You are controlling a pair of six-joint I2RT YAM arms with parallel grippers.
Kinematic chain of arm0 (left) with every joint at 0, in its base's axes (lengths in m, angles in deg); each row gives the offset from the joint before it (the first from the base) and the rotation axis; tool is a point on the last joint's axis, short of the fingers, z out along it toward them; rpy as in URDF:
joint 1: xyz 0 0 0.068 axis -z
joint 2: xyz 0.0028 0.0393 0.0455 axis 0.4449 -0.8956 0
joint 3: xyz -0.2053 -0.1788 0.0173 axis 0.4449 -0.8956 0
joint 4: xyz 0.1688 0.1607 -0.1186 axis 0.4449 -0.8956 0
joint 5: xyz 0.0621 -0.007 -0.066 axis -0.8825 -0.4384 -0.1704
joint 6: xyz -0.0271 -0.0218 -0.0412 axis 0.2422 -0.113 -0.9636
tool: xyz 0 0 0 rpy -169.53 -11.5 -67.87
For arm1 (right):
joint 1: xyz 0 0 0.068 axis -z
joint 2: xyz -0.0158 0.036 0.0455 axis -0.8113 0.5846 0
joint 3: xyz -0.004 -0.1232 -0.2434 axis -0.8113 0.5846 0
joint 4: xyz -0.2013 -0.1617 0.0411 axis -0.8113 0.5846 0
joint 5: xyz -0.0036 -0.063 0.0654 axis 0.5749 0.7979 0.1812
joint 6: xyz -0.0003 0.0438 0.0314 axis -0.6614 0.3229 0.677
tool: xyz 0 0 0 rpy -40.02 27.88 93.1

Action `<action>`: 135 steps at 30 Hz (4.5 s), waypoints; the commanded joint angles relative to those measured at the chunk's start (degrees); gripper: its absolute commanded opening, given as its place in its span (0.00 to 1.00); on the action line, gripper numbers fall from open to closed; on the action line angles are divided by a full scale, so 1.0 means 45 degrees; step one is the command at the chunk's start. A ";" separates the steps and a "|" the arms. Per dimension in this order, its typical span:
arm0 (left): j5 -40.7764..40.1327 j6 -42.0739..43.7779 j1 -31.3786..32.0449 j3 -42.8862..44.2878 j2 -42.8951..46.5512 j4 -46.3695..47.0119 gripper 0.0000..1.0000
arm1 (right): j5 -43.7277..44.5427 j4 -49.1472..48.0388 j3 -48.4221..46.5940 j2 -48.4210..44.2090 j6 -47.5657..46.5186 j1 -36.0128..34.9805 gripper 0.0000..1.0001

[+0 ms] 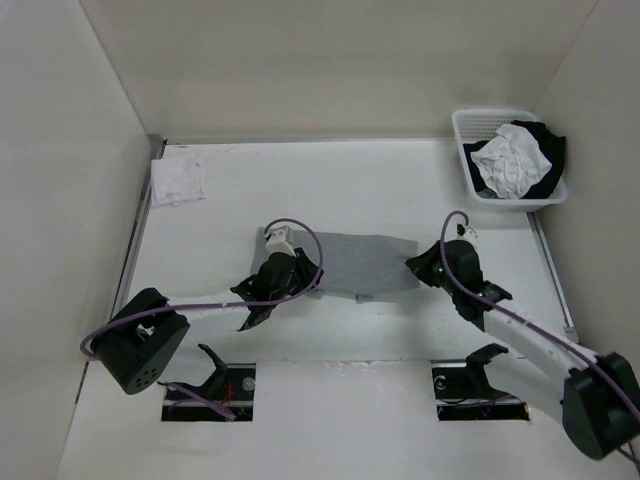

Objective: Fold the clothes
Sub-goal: Fold the tank top

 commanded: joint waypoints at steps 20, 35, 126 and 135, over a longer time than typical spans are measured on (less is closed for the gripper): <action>0.0057 -0.0172 -0.3069 -0.1207 0.7105 -0.2814 0.27 | 0.2804 0.4624 -1.0716 0.6214 -0.2149 -0.6000 0.03; 0.2363 -0.0211 -0.6335 -0.0739 0.8870 -0.4538 0.32 | 0.2724 0.2891 -1.3131 0.9334 -0.1680 -0.7682 0.58; 0.0115 0.2288 -0.5163 0.0902 0.3519 -0.4910 0.67 | -0.0068 -0.6684 -0.2480 0.4112 -0.2618 -0.0983 0.02; 0.0370 0.2406 -0.5026 0.1097 0.1897 -0.3815 0.68 | -0.0342 -0.6958 -0.2578 0.4503 -0.2579 -0.0983 0.44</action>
